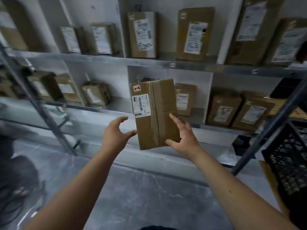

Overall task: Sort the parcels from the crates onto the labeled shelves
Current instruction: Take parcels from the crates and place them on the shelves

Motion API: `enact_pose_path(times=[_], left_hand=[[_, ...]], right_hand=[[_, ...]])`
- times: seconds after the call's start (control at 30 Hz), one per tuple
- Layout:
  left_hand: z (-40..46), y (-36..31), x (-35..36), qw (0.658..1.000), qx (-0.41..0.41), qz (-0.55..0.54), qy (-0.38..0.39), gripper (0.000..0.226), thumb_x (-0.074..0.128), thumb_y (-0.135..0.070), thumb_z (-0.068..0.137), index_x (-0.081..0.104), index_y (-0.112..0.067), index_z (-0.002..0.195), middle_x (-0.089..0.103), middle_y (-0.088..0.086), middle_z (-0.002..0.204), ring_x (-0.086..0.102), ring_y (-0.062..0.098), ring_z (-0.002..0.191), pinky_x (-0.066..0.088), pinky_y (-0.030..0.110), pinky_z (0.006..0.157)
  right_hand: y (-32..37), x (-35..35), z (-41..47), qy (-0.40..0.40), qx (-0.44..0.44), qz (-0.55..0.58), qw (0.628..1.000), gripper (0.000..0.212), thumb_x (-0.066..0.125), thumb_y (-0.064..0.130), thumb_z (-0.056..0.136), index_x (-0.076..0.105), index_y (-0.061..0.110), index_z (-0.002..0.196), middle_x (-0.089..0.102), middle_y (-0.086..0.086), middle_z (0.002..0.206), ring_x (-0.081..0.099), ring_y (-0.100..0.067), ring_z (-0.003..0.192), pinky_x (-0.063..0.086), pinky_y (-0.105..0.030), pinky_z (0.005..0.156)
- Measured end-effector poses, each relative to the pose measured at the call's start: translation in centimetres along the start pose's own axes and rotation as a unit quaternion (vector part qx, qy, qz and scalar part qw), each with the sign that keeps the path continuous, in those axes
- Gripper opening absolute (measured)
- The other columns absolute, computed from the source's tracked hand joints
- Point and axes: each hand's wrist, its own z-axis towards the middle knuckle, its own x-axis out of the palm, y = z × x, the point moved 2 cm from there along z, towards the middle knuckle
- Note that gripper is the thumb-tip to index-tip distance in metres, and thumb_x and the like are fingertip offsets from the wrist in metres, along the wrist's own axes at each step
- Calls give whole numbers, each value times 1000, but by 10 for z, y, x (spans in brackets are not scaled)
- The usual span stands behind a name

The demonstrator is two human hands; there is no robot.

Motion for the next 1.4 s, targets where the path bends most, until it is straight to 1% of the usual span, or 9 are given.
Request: enact_pose_path(times=[0.2, 0.33, 0.7, 0.87, 0.97, 1.1, 1.2, 1.3, 1.4], left_hand=[[11, 53, -56, 998, -39, 10, -39, 67, 92, -37, 77, 63, -25, 137, 66, -3, 136, 57, 16, 129, 47, 37, 102], [27, 86, -81, 995, -66, 37, -64, 69, 92, -40, 77, 62, -28, 139, 65, -3, 137, 58, 18, 128, 51, 43, 103], [125, 156, -95, 987, -116, 62, -98, 67, 90, -36, 79, 62, -25, 140, 63, -1, 141, 57, 20, 132, 50, 47, 109], [190, 178, -84, 985, -135, 61, -92, 68, 89, -40, 80, 61, -27, 140, 62, -1, 142, 56, 20, 132, 49, 45, 109], [220, 192, -72, 984, -144, 59, -91, 67, 89, -42, 79, 60, -30, 139, 61, -4, 143, 56, 20, 132, 49, 44, 108], [251, 204, -61, 983, -148, 63, -82, 64, 89, -41, 80, 62, -30, 137, 61, -4, 141, 57, 19, 129, 49, 42, 104], [277, 211, -55, 986, -140, 56, -67, 63, 89, -38, 80, 63, -27, 136, 61, -2, 140, 56, 20, 129, 47, 40, 105], [304, 219, -47, 988, -134, 57, -47, 61, 89, -36, 81, 64, -27, 136, 62, -2, 139, 56, 21, 129, 47, 40, 105], [332, 230, -39, 990, -119, 69, -26, 58, 88, -37, 81, 64, -30, 134, 63, -4, 137, 57, 20, 127, 48, 39, 103]], right_hand=[[36, 66, 37, 49, -34, -24, 998, 98, 82, 21, 89, 22, 68, 150, 19, 8, 164, 23, -21, 155, 28, -35, 120], [50, 105, 69, 77, -56, -32, 995, 101, 84, 21, 87, 20, 68, 150, 20, 9, 160, 28, -20, 152, 30, -34, 120], [56, 184, 192, 109, -76, -48, 990, 103, 83, 21, 88, 16, 67, 151, 12, 14, 164, 31, -23, 153, 39, -37, 116], [44, 204, 259, 116, -81, -51, 989, 108, 84, 19, 87, 11, 68, 151, 11, 20, 156, 35, -13, 142, 45, -34, 111], [37, 214, 292, 111, -83, -57, 989, 110, 84, 18, 86, 11, 68, 151, 10, 21, 153, 30, -4, 131, 43, -29, 109], [31, 223, 324, 104, -82, -72, 989, 113, 84, 17, 87, 7, 65, 154, 7, 21, 155, 30, -15, 142, 43, -31, 111], [26, 229, 344, 102, -69, -73, 990, 118, 83, 16, 87, 0, 65, 154, 7, 18, 156, 31, -18, 142, 42, -30, 110], [23, 238, 359, 79, -46, -86, 992, 122, 84, 17, 86, -5, 68, 153, 8, 15, 156, 37, -23, 142, 51, -42, 109], [21, 252, 370, 42, -37, -121, 991, 127, 85, 19, 84, -11, 72, 147, 8, 12, 155, 42, -26, 139, 52, -39, 107]])
